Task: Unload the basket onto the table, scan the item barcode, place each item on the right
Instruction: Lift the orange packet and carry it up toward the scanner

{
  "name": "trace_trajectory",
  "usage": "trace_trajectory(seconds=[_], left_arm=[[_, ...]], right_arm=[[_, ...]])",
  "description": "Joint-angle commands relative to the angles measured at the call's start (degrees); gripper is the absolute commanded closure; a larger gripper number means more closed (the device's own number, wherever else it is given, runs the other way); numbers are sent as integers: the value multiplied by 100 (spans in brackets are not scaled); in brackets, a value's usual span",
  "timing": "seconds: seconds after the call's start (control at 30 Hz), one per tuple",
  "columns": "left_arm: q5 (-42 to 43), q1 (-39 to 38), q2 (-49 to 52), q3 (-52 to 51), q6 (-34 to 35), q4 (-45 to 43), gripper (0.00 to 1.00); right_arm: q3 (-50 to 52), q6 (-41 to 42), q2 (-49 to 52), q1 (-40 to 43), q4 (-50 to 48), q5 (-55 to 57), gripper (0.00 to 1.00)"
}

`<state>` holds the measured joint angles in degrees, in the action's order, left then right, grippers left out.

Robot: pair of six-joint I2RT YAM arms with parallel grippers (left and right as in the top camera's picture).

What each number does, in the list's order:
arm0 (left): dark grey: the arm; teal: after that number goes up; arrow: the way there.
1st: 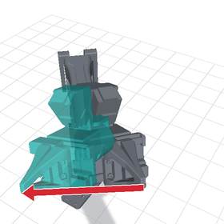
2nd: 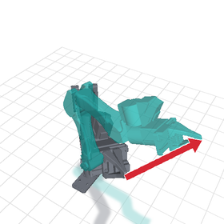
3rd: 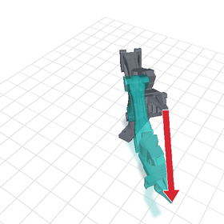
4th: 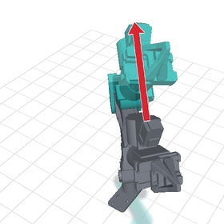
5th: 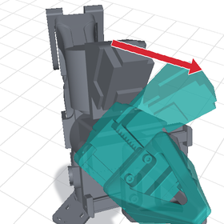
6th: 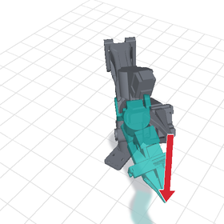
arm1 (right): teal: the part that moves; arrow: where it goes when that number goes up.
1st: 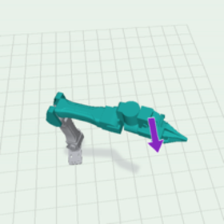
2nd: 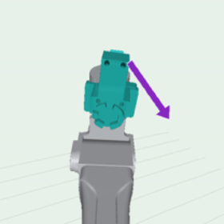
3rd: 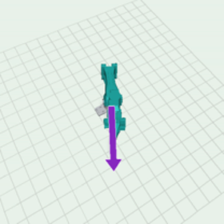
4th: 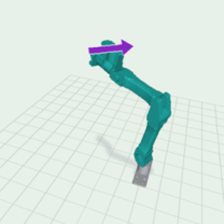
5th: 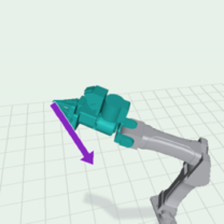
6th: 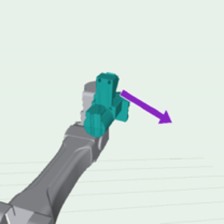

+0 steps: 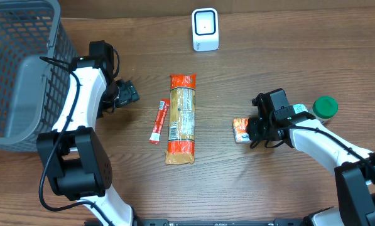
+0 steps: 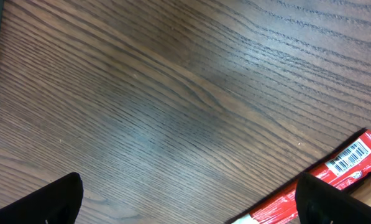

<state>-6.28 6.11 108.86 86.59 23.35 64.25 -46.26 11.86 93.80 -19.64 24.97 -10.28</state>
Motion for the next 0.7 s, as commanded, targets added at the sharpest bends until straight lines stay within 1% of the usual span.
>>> trace_trajectory(seconds=[0.0, 0.07, 0.2, 0.27, 0.3, 0.5, 0.67], left_arm=[[-28, -13, -96, 11, -153, -7, 0], [-28, -13, -96, 11, -153, -7, 0], [-28, -13, -96, 11, -153, -9, 0], [-28, -13, -96, 11, -153, -7, 0], [-28, -13, -96, 11, -153, -7, 0], [-28, -13, -96, 11, -153, -9, 0], [-26, -13, -96, 11, -153, -7, 0]], right_arm=[[94, 13, -35, -26, -7, 13, 80], [94, 9, -35, -26, -7, 15, 82], [94, 4, -35, -26, -7, 13, 84], [94, 4, -35, -26, -7, 13, 90], [94, 4, -35, -26, -7, 13, 96], [42, 7, -92, -2, 2, -236, 96], [-229, 9, -422, 76, 249, -616, 97]])
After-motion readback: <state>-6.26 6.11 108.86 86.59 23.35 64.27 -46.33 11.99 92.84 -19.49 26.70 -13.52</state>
